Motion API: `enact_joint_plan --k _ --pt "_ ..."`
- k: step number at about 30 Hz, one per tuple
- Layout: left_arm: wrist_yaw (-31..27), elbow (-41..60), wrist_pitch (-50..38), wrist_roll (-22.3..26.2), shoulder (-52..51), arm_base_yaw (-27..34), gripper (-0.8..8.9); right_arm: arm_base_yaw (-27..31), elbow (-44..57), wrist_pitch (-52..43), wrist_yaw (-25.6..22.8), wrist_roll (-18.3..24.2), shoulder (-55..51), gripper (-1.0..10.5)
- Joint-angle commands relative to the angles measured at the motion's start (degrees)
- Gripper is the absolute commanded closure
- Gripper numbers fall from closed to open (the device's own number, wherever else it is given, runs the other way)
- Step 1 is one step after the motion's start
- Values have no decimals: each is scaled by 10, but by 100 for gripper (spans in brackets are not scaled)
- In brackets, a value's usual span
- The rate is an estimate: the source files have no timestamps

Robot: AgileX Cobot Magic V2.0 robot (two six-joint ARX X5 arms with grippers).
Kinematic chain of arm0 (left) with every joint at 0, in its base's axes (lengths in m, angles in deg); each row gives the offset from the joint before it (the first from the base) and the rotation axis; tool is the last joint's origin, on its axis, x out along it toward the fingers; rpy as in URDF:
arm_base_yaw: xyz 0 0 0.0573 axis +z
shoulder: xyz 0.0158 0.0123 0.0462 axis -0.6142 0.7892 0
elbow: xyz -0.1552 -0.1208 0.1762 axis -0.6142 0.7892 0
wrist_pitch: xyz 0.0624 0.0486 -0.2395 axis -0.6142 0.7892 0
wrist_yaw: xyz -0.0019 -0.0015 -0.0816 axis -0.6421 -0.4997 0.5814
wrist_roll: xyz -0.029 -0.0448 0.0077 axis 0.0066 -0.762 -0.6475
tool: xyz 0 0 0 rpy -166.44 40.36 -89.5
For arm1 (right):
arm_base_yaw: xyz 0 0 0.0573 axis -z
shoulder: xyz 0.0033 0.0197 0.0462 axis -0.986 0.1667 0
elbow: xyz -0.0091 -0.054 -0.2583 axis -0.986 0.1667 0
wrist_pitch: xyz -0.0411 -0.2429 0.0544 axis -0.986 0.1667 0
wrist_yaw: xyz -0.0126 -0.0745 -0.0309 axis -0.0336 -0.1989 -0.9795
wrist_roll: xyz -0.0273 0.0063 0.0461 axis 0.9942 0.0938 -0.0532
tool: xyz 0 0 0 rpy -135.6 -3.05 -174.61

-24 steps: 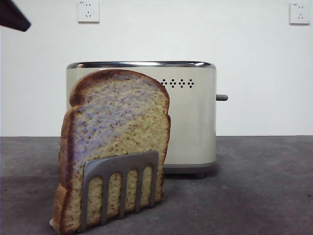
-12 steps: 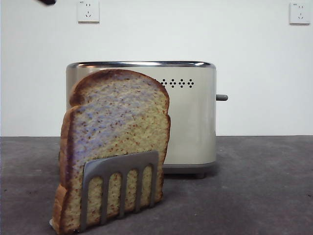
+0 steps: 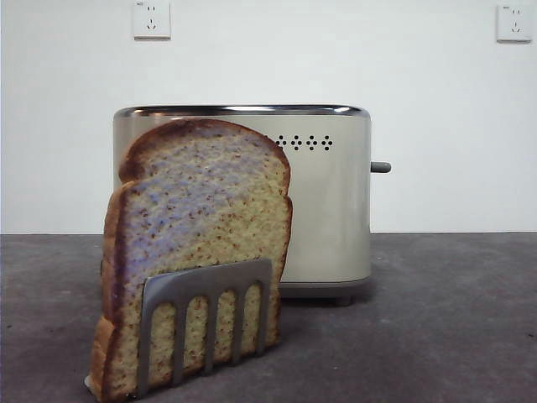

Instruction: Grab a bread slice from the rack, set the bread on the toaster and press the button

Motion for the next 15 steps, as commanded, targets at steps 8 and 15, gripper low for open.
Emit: enact_joint_plan --k 8,15 --pt "-94 1 -17 -14 27 -87 816 0 -3 -1 2 -4 0 948" --pt "-135 1 -18 -17 43 -118 361 0 -3 -1 2 -4 0 948"
